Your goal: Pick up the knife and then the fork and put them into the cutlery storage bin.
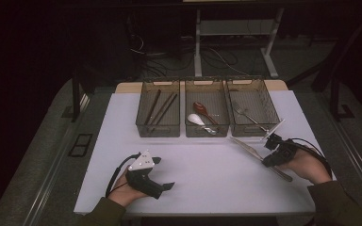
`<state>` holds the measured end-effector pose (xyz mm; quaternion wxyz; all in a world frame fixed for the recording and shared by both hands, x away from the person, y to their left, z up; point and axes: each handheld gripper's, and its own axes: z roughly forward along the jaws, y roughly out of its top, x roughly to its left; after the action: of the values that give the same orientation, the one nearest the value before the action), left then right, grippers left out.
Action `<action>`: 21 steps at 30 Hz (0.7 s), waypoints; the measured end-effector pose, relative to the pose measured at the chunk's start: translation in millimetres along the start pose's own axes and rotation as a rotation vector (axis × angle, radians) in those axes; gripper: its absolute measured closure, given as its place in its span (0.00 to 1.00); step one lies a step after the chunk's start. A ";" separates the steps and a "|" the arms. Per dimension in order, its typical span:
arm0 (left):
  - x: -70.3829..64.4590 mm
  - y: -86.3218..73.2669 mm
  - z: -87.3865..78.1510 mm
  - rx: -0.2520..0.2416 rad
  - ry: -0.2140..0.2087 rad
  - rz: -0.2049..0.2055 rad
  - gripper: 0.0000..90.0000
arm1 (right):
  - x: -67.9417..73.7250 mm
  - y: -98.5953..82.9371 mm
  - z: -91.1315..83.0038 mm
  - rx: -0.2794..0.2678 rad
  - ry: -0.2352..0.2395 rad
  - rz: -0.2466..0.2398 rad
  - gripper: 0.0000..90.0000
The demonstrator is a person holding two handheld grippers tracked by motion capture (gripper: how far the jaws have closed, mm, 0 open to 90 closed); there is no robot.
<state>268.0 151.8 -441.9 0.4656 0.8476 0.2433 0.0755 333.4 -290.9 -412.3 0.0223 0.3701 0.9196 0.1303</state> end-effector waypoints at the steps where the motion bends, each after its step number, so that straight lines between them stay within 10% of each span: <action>1: 0.0 0.0 0.0 0.000 0.000 0.000 0.00 | 0.0 -0.7 -0.9 -0.005 0.001 -0.002 0.88; 21: 0.0 0.0 -0.2 -0.002 -0.001 -0.001 0.00 | -6.3 -13.7 -19.5 -0.197 0.040 0.000 0.88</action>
<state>267.9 151.9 -441.8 0.4664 0.8470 0.2436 0.0751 326.0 -309.0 -397.4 0.0404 0.3633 0.9026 0.2275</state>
